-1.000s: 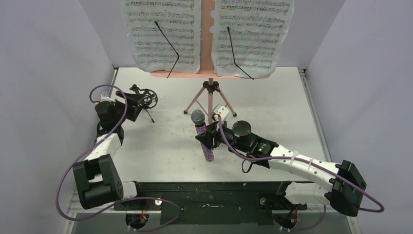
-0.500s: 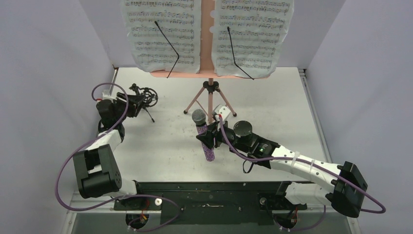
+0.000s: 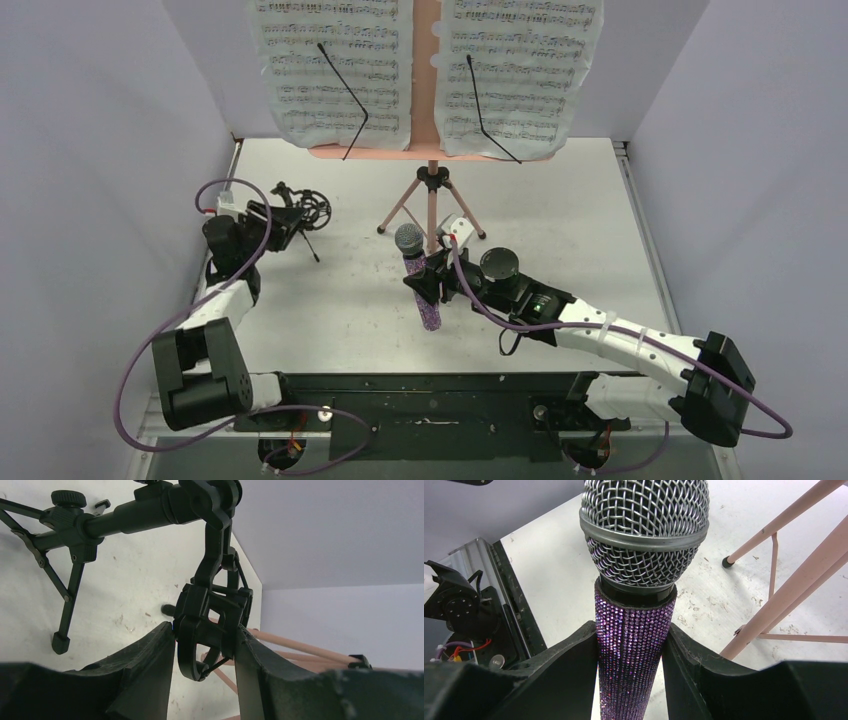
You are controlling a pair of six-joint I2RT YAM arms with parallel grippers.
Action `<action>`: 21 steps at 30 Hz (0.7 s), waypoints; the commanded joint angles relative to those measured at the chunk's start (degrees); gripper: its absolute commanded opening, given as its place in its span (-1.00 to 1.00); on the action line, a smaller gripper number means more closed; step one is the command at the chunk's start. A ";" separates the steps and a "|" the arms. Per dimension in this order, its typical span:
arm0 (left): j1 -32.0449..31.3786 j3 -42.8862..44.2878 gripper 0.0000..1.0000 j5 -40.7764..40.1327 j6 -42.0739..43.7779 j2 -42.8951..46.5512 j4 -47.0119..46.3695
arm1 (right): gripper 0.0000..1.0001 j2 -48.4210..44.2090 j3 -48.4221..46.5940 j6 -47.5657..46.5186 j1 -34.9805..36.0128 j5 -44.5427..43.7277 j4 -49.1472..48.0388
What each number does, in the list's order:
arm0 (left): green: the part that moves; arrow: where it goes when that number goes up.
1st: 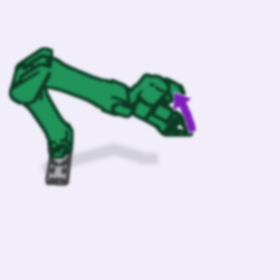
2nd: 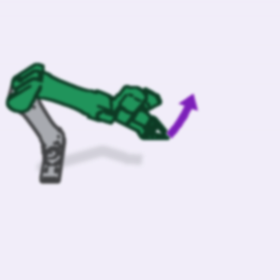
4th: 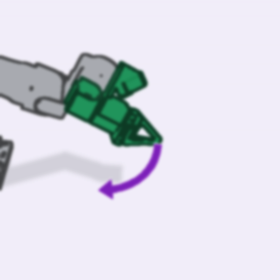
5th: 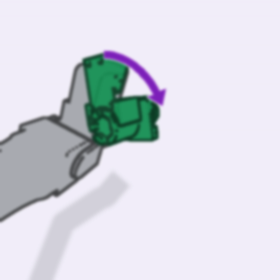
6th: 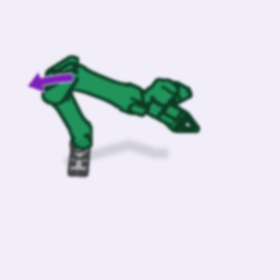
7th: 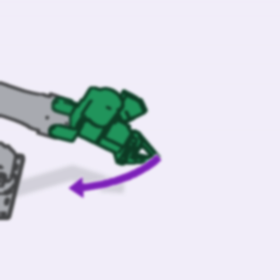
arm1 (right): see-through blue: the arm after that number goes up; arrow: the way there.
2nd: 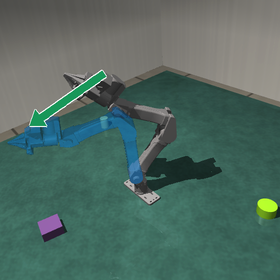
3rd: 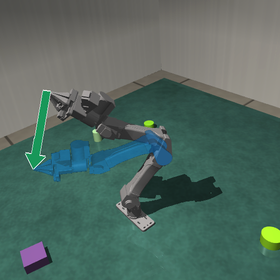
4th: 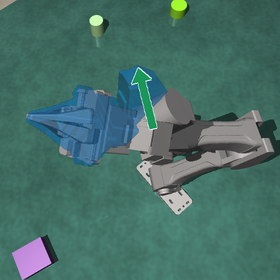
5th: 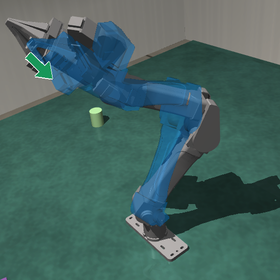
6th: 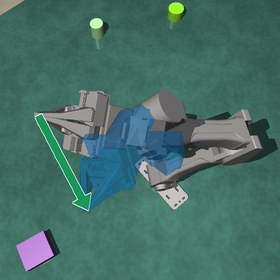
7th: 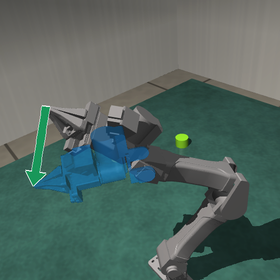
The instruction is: Set up the instrument practice props
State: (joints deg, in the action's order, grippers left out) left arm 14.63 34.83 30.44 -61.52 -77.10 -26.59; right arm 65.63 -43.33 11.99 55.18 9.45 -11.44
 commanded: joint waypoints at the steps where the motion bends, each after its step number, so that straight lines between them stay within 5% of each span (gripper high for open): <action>1: -1.70 -3.18 -0.52 0.70 1.94 6.95 1.27 | -0.89 -2.56 -1.76 -0.01 0.19 -0.66 -3.74; 21: -22.37 -13.23 -0.55 -5.31 2.35 30.71 18.73 | -0.89 -2.17 -2.96 0.98 0.18 -0.85 -4.84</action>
State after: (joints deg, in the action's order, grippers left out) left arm -4.56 22.92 26.50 -58.72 -51.46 -11.88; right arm 65.25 -43.33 12.62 55.18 9.34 -11.46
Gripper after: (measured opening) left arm 0.410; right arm 0.436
